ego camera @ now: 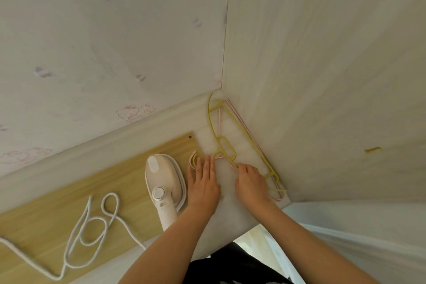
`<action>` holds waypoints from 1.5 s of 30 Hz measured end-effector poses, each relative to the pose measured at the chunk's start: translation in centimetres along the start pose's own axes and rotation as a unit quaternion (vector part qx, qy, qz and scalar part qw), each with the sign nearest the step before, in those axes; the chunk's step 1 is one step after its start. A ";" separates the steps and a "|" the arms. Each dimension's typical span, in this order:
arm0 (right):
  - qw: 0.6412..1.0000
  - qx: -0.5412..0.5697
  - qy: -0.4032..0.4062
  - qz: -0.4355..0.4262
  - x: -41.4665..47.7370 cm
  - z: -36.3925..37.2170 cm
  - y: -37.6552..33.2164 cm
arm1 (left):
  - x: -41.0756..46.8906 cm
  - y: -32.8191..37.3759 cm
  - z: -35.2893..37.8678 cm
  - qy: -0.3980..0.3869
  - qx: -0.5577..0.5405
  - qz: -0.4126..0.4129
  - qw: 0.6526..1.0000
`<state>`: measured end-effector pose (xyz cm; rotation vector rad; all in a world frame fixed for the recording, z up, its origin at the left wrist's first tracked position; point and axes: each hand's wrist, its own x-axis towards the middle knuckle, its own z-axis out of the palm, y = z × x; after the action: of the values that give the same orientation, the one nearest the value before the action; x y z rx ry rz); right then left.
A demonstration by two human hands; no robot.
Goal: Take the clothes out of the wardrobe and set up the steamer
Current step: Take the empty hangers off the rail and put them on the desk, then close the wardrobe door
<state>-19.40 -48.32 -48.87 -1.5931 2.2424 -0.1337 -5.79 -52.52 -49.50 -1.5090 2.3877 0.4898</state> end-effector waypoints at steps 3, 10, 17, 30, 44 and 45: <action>1.000 -0.004 0.012 -0.006 -1.2 -0.6 0.4 | -0.1 0.2 -1.0 0.004 0.027 0.023 0.999; 0.998 -0.029 0.027 0.044 -5.9 -1.8 0.2 | -1.8 1.3 -2.9 0.105 0.008 0.153 0.983; 0.985 -0.040 0.114 0.120 -13.0 -1.4 0.4 | -5.7 2.5 -2.4 0.186 -0.038 0.320 0.928; 0.932 -0.041 0.274 0.235 -25.6 -3.8 1.8 | -12.6 8.4 -1.5 0.188 -0.079 0.471 0.858; 0.912 0.023 0.357 0.203 -40.7 -5.9 5.7 | -24.4 16.7 1.9 0.181 -0.102 0.507 0.837; 0.911 0.027 0.362 0.193 -41.8 -6.2 6.2 | -25.7 17.3 2.1 0.185 -0.105 0.503 0.838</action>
<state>-15.37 -8.34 -34.40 -1.1361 3.0223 -0.7782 -10.65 -23.84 -38.66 -0.2404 3.4170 0.7137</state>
